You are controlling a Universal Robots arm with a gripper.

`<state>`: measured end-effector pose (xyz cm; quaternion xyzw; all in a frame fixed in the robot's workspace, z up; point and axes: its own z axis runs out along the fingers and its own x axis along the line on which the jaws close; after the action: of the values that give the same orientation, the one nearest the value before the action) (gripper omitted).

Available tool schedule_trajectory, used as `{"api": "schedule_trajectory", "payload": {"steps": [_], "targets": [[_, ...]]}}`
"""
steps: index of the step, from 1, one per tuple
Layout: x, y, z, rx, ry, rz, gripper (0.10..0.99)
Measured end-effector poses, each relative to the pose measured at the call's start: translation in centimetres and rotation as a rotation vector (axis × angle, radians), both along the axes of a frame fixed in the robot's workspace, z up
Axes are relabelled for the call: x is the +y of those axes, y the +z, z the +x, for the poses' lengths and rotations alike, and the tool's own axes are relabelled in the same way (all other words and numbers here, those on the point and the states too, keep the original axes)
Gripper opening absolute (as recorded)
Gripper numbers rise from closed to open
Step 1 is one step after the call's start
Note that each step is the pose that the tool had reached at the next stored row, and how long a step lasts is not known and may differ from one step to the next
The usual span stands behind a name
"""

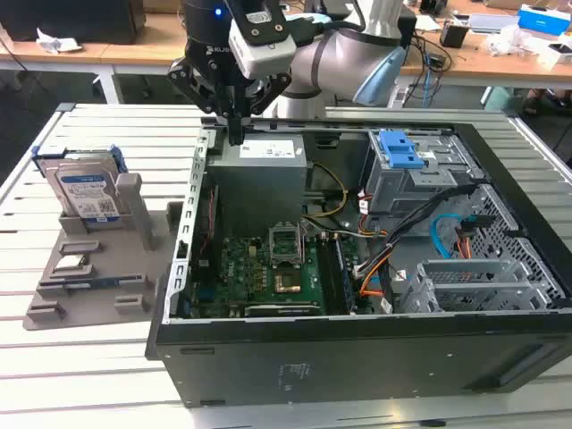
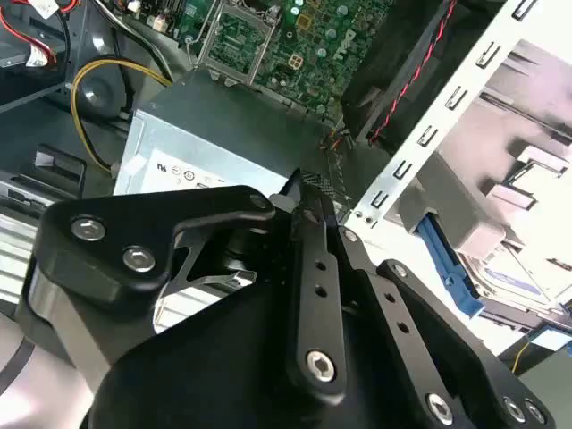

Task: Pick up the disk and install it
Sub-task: 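Reach for the disk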

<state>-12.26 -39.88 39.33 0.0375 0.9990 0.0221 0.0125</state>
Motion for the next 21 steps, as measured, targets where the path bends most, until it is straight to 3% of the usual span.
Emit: {"api": "schedule_trajectory", "payload": {"steps": [3, 5, 7, 12, 21], "targets": [[-0.01, 0.00, -1.63, 0.0000, 0.000, 0.000, 0.106], [-0.01, 0.00, -2.03, 0.0000, 0.000, 0.000, 0.106], [-0.01, 0.01, -3.13, 0.0001, 0.000, 0.000, 0.106], [-0.01, 0.00, -4.54, 0.0000, 0.000, 0.000, 0.106], [-0.01, 0.00, -5.96, 0.0000, 0.000, 0.000, 0.106]]}}
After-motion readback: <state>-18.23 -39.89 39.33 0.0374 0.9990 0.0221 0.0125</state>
